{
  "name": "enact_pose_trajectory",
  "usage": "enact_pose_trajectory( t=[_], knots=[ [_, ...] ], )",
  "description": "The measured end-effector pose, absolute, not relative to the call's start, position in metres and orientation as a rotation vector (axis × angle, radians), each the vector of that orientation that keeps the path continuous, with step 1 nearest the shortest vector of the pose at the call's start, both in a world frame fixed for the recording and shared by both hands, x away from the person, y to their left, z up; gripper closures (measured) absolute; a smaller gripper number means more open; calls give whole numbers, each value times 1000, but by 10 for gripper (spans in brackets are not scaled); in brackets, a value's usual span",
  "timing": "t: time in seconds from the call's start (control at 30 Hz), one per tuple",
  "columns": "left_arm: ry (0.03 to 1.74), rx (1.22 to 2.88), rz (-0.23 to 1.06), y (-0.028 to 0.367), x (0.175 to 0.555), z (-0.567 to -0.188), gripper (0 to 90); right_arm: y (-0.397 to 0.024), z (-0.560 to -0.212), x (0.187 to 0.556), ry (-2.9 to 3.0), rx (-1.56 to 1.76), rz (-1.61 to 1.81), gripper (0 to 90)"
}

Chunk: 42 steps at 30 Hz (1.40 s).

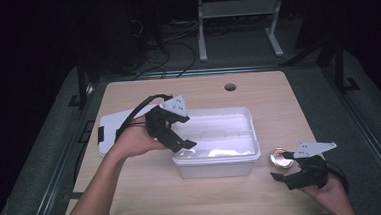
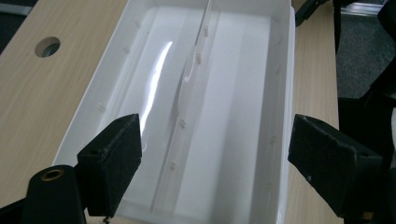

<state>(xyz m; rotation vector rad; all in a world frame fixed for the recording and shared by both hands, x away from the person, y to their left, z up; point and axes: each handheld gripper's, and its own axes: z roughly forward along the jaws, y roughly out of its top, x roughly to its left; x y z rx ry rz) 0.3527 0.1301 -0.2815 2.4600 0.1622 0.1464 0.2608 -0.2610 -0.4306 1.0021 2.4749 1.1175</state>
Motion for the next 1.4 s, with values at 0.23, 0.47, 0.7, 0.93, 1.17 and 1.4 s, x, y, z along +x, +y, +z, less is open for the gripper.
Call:
enact_pose_trajectory(
  t=[0.23,0.47,0.7,0.93,1.17,1.4],
  knots=[
    [147,2480,109,110,366,-291,182,-262,-430,261,2474,1000,1125,154],
    [138,2519,79,92,380,-299,260,-263,-429,260,2471,998,1132,154],
    [125,2557,26,76,390,-309,346,-263,-428,260,2467,997,1143,154],
    [114,2593,9,63,396,-321,439,-265,-427,260,2468,985,1138,154],
    [103,2607,13,59,399,-324,568,-266,-428,258,2473,991,1138,154],
    [87,2632,23,56,401,-326,681,-268,-427,258,2465,993,1144,154]
  ],
)
